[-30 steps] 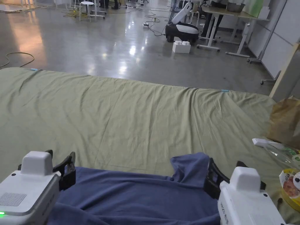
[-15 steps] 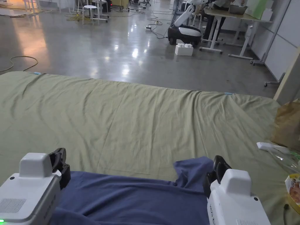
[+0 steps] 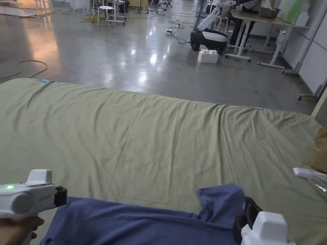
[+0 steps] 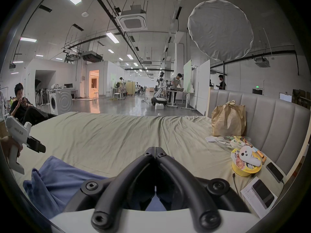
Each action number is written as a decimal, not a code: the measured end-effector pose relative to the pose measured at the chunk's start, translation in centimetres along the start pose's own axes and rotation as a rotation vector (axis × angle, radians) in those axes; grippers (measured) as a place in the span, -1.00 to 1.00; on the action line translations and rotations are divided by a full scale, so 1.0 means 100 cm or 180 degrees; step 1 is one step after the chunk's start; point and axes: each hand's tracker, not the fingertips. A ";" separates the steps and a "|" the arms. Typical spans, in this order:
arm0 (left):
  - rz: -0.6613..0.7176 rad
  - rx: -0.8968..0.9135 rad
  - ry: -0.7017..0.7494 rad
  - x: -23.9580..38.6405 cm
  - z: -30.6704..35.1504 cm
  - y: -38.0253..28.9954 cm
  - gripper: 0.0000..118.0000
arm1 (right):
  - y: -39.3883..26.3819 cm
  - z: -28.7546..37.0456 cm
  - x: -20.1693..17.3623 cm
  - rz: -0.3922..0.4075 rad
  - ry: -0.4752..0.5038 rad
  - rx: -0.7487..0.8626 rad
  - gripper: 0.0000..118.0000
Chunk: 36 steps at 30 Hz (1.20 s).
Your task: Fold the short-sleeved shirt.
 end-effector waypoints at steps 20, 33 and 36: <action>-0.0871 -0.0434 0.0142 0.019 -0.068 0.010 -0.89 | -0.035 -0.047 0.045 -0.0168 -0.0218 -0.0790 -0.98; -0.0438 0.0080 -0.0068 0.015 -0.003 0.014 -0.92 | -0.071 -0.207 0.107 -0.0027 0.0288 -0.2628 0.22; -0.0397 0.0135 -0.0063 0.017 0.003 0.016 -0.92 | -0.084 -0.231 0.106 -0.0080 0.0248 -0.2796 0.17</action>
